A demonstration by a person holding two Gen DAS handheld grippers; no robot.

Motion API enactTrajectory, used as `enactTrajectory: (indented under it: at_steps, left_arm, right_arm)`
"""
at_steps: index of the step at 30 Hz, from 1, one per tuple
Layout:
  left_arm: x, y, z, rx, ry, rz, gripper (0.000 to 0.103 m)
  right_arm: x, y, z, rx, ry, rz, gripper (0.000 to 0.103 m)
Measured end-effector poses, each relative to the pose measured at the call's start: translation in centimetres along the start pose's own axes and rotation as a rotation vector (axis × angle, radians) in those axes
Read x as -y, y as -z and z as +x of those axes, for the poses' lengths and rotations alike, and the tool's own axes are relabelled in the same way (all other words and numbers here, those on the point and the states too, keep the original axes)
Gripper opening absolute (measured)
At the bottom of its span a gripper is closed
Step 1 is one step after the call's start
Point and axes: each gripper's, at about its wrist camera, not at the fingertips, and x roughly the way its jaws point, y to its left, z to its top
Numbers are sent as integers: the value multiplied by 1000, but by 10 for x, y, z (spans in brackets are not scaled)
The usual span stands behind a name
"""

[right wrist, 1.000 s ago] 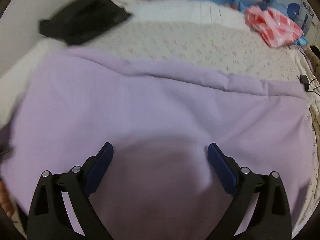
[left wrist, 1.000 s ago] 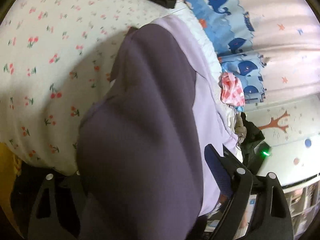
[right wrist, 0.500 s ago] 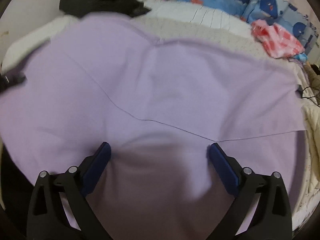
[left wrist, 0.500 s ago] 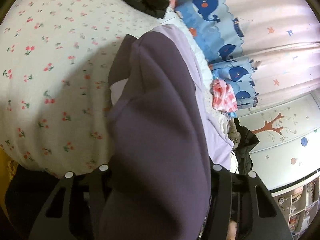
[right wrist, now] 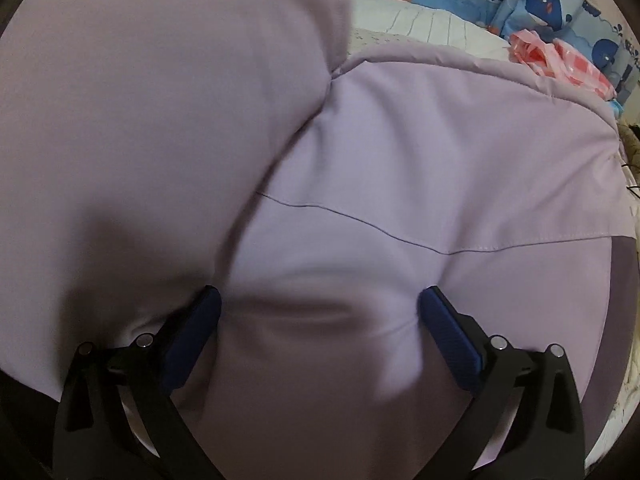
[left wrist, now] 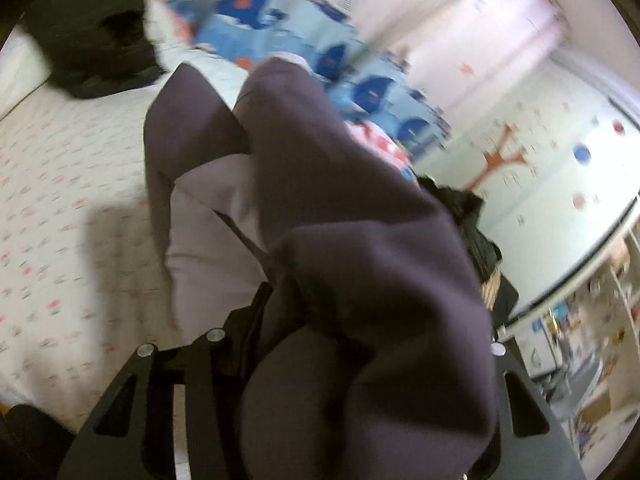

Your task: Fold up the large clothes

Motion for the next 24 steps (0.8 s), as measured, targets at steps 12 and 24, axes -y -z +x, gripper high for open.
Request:
enactTrajectory:
  at_steps: [12,24]
  left_arm:
    - [132,55,140,-185,-6,378,48]
    - [195,126,230,-249,-158,758,51]
  right_arm:
    - [221,119,-158,372,-491,618,97]
    - [215,-35,-144,115,-111,256,96]
